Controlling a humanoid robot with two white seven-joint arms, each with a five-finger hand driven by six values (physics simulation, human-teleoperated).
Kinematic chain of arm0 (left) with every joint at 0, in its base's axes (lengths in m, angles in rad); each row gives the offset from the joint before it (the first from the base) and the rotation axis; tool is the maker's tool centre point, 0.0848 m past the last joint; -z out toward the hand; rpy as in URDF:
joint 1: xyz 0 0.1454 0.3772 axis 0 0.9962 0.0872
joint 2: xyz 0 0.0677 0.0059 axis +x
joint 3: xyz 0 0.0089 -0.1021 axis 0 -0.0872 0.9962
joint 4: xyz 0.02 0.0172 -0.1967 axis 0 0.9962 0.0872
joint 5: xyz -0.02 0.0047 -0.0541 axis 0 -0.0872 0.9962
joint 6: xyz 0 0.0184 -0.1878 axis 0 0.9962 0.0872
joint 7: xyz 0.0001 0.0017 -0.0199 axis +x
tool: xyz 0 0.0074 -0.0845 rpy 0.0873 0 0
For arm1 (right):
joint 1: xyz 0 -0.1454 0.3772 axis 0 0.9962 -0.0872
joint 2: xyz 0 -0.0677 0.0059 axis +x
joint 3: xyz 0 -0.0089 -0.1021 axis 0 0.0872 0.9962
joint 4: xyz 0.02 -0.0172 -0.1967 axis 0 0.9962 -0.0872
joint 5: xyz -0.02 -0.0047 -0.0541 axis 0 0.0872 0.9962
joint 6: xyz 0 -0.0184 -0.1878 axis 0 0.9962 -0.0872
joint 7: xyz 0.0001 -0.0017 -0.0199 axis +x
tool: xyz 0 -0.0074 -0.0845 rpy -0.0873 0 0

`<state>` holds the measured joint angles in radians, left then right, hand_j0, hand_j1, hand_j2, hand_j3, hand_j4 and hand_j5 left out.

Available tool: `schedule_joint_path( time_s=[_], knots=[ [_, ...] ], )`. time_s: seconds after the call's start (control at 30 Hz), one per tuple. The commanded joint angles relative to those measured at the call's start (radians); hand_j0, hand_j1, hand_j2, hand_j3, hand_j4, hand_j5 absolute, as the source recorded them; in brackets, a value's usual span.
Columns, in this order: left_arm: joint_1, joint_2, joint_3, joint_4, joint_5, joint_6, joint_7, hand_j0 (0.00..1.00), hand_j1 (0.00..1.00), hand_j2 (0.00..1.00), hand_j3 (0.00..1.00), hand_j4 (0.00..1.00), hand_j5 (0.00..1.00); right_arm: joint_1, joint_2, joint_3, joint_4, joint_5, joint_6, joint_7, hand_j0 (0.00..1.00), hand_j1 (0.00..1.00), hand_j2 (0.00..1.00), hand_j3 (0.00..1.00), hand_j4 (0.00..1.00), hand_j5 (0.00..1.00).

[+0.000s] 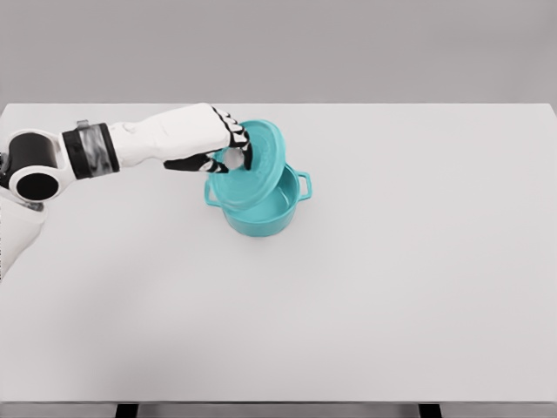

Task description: Cover the pot with left arm

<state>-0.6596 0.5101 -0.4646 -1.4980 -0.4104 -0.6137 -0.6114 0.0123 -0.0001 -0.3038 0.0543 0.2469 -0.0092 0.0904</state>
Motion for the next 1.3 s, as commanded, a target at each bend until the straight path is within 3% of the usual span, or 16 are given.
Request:
schedule_joint_path(
  time_s=[0.0,1.27],
  knots=[
    [0.000,-0.015,-0.009,0.018,-0.008,0.003,0.001,0.45,0.45,0.45,0.45,0.45,0.45,0.000,0.000,0.000,-0.001,0.000,0.000,0.000,1.00,1.00,1.00,1.00,1.00,1.00],
    [-0.002,-0.058,-0.017,0.087,-0.059,0.003,0.001,0.46,0.46,0.46,0.46,0.46,0.46,0.000,0.000,0.000,-0.001,0.000,0.000,0.000,1.00,1.00,1.00,1.00,1.00,1.00]
  ],
)
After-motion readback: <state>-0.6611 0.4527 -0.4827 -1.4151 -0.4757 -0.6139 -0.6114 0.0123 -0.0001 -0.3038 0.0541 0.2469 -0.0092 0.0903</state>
